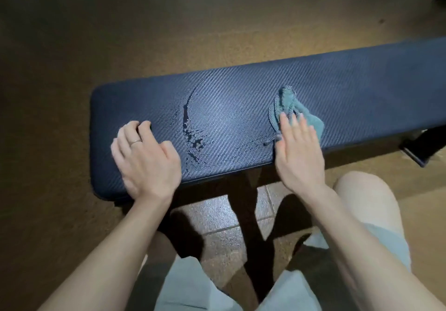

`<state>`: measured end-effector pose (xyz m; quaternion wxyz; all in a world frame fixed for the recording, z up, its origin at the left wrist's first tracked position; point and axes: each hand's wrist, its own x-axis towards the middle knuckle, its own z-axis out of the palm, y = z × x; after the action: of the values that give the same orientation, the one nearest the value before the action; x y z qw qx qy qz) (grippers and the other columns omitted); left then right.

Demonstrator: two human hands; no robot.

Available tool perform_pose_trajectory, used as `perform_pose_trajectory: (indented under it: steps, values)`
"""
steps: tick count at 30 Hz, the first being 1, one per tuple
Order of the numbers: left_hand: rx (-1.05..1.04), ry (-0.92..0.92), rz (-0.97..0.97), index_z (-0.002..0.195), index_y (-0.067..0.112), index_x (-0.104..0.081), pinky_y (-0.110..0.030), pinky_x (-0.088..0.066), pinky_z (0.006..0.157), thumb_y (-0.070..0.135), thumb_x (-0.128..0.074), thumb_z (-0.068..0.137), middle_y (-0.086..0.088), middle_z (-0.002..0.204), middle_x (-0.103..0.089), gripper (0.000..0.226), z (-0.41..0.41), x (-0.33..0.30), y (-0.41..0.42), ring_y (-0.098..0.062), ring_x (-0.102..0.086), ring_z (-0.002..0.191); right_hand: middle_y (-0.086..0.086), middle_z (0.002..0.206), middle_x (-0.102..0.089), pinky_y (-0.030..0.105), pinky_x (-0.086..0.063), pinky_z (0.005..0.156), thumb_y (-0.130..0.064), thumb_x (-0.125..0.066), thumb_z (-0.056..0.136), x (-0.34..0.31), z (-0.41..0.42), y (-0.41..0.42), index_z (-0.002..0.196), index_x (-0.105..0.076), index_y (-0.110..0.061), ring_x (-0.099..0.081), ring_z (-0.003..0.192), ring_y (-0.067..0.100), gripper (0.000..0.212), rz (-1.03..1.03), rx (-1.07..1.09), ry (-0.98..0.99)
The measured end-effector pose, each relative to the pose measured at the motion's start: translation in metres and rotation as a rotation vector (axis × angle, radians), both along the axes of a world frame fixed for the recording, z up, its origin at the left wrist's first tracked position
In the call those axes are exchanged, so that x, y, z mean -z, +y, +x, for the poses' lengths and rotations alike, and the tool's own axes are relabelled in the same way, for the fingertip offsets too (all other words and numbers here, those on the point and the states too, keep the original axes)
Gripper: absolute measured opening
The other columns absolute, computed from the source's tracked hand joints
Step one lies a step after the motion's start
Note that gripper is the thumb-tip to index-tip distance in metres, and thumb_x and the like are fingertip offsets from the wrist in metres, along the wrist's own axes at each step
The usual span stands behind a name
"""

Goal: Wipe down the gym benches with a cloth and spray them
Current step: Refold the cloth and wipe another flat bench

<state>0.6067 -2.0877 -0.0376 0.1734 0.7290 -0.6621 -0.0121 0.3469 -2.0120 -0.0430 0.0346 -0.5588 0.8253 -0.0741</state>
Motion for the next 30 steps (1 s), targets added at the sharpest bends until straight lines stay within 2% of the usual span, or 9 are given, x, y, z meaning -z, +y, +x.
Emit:
perform_pose_trajectory:
  steps: [2, 5, 9, 12, 15, 20, 25, 28, 30]
  values:
    - [0.0, 0.007, 0.004, 0.133, 0.007, -0.055, -0.052, -0.025, 0.12, 0.025, -0.038, 0.086, -0.015, 0.141, -0.051, 0.053, 0.0, 0.0, 0.0, -0.036, -0.041, 0.137, 0.01, 0.168, -0.022, 0.048, -0.01, 0.127, -0.035, -0.017, 0.1, 0.003, 0.053, -0.003, 0.161, -0.022, -0.012, -0.01, 0.157, 0.027, 0.065, -0.047, 0.086, -0.022]
    - [0.013, 0.016, -0.004, 0.133, 0.007, -0.055, -0.052, -0.024, 0.12, 0.025, -0.036, 0.086, -0.015, 0.141, -0.051, 0.054, 0.003, -0.001, 0.0, -0.036, -0.041, 0.137, 0.007, 0.167, -0.024, 0.047, -0.013, 0.127, -0.032, -0.027, 0.1, 0.004, 0.153, -0.002, 0.158, -0.031, -0.013, -0.014, 0.156, 0.026, 0.062, -0.076, -0.168, -0.05]
    - [0.036, 0.023, -0.002, 0.135, 0.007, -0.053, -0.052, -0.022, 0.121, 0.021, -0.041, 0.089, -0.015, 0.142, -0.049, 0.05, 0.007, 0.0, 0.001, -0.035, -0.04, 0.138, 0.007, 0.161, -0.038, 0.045, -0.022, 0.125, -0.027, -0.036, 0.102, -0.001, 0.112, 0.017, 0.154, -0.04, -0.011, -0.03, 0.151, 0.026, 0.054, -0.094, -0.45, -0.006]
    - [0.053, 0.025, 0.004, 0.136, 0.006, -0.053, -0.052, -0.021, 0.122, 0.019, -0.044, 0.091, -0.015, 0.143, -0.049, 0.048, 0.006, -0.001, 0.003, -0.035, -0.039, 0.139, 0.022, 0.154, -0.044, 0.052, -0.028, 0.121, -0.019, -0.034, 0.102, 0.004, 0.011, 0.031, 0.15, -0.042, 0.0, -0.039, 0.144, 0.038, 0.052, -0.139, -0.076, 0.086]
    - [0.03, 0.022, -0.001, 0.136, 0.006, -0.053, -0.053, -0.022, 0.121, 0.021, -0.045, 0.089, -0.016, 0.143, -0.049, 0.049, 0.003, 0.0, 0.001, -0.036, -0.039, 0.139, 0.016, 0.165, -0.028, 0.05, -0.014, 0.126, -0.027, -0.023, 0.103, -0.001, 0.01, 0.019, 0.159, -0.027, -0.007, -0.016, 0.155, 0.03, 0.059, -0.121, 0.299, -0.071]
    - [0.054, 0.027, 0.005, 0.137, 0.005, -0.052, -0.053, -0.022, 0.121, 0.02, -0.045, 0.09, -0.017, 0.143, -0.049, 0.05, 0.007, -0.001, 0.001, -0.036, -0.039, 0.139, 0.008, 0.167, -0.025, 0.047, -0.012, 0.127, -0.031, -0.026, 0.1, 0.002, 0.172, 0.014, 0.157, -0.035, -0.01, -0.017, 0.156, 0.027, 0.061, -0.108, -0.192, -0.087]
    - [0.157, 0.018, 0.058, 0.14, 0.006, -0.05, -0.052, -0.024, 0.119, 0.02, -0.043, 0.094, -0.016, 0.144, -0.047, 0.048, 0.02, -0.005, 0.001, -0.035, -0.039, 0.138, 0.003, 0.161, -0.039, 0.043, -0.025, 0.124, -0.03, -0.037, 0.102, -0.002, 0.114, 0.025, 0.152, -0.046, -0.015, -0.032, 0.151, 0.023, 0.052, -0.07, -0.456, -0.036]
    - [0.218, -0.042, 0.074, 0.135, 0.007, -0.055, -0.05, -0.034, 0.112, 0.021, -0.049, 0.096, -0.015, 0.136, -0.052, 0.041, 0.043, -0.011, -0.005, -0.035, -0.046, 0.128, 0.004, 0.147, -0.053, 0.045, -0.039, 0.111, -0.04, -0.044, 0.101, -0.013, 0.089, 0.018, 0.146, -0.054, -0.019, -0.047, 0.136, 0.026, 0.05, -0.102, -0.386, -0.069]
    - [0.172, -0.051, 0.048, 0.131, 0.007, -0.055, -0.051, -0.036, 0.111, 0.023, -0.051, 0.097, -0.017, 0.134, -0.052, 0.037, 0.061, -0.012, -0.01, -0.036, -0.047, 0.126, 0.006, 0.148, -0.049, 0.044, -0.038, 0.11, -0.045, -0.042, 0.102, -0.014, 0.089, 0.003, 0.152, -0.045, -0.021, -0.045, 0.132, 0.028, 0.056, -0.082, -0.366, -0.049]
